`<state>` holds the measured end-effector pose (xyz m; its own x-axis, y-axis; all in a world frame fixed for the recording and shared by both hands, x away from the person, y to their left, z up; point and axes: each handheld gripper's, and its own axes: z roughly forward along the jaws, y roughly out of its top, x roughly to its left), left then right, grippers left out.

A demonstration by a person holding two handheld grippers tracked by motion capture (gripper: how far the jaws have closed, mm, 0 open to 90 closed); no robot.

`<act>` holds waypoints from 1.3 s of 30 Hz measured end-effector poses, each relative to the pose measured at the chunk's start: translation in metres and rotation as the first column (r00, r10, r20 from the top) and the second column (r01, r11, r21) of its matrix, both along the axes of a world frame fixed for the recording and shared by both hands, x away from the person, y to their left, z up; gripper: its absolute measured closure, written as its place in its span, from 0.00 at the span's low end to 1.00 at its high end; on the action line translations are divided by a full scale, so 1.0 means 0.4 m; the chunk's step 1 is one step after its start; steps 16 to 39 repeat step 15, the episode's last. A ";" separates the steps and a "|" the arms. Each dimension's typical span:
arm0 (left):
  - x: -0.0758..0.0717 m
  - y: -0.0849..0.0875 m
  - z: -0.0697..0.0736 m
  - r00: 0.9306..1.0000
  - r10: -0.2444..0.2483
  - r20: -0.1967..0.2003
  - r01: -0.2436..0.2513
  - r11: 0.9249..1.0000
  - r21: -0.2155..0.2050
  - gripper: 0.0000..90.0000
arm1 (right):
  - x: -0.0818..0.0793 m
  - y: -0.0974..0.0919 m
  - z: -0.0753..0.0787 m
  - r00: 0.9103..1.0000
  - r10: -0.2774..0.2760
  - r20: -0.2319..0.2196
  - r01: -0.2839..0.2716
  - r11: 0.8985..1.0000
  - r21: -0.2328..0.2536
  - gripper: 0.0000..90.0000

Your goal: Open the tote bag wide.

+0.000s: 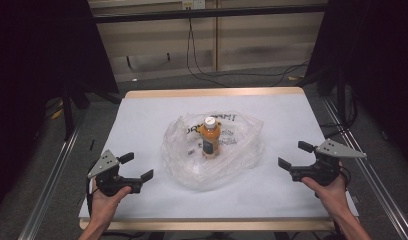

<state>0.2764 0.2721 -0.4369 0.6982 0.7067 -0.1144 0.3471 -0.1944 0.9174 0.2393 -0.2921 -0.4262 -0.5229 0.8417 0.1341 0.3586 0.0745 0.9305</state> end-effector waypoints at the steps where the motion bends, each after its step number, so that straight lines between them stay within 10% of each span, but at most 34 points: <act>1: -0.001 0.006 -0.007 1.000 -0.009 -0.004 0.009 1.000 0.001 0.03 | -0.005 -0.005 -0.005 1.000 -0.013 -0.006 0.013 1.000 0.003 0.03; 14: -0.039 0.052 -0.043 0.999 0.044 -0.001 -0.044 0.997 0.059 0.03 | -0.116 -0.067 -0.046 0.994 -0.105 0.004 0.105 0.994 0.013 0.04; 39: -0.037 0.052 -0.044 0.999 0.040 0.000 -0.040 0.998 0.047 0.03 | -0.118 -0.069 -0.043 0.993 -0.113 0.016 0.113 0.993 0.021 0.04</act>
